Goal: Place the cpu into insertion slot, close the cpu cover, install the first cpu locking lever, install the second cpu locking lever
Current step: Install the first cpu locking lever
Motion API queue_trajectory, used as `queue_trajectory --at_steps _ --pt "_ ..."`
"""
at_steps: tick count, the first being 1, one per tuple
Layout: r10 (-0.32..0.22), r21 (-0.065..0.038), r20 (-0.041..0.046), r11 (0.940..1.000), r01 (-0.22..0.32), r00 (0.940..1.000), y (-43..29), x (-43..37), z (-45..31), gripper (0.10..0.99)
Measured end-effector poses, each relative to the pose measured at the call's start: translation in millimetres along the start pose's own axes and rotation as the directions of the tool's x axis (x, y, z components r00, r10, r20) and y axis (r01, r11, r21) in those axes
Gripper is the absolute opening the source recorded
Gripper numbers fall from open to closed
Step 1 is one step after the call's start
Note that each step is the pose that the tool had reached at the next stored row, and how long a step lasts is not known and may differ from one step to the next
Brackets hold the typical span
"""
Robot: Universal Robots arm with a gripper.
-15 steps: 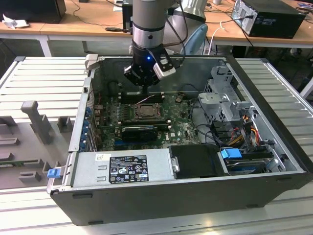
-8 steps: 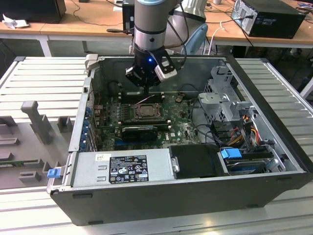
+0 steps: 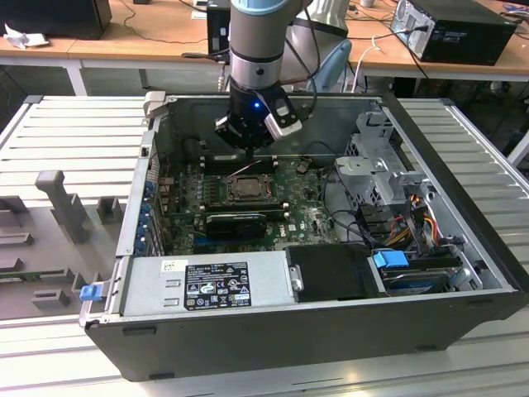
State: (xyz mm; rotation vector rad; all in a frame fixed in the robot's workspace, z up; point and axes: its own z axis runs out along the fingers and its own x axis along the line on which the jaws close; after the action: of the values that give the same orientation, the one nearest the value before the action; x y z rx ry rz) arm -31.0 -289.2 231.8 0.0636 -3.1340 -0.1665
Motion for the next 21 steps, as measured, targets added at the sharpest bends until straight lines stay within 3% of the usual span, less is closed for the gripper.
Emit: queue_trajectory --at_steps 14,21 --pt "0.000 -0.001 0.0002 1.0000 0.000 1.0000 -2.1 -12.5 15.4 0.106" --pt "0.000 -0.001 0.0002 1.0000 0.000 1.0000 -2.8 -14.6 21.1 0.106"
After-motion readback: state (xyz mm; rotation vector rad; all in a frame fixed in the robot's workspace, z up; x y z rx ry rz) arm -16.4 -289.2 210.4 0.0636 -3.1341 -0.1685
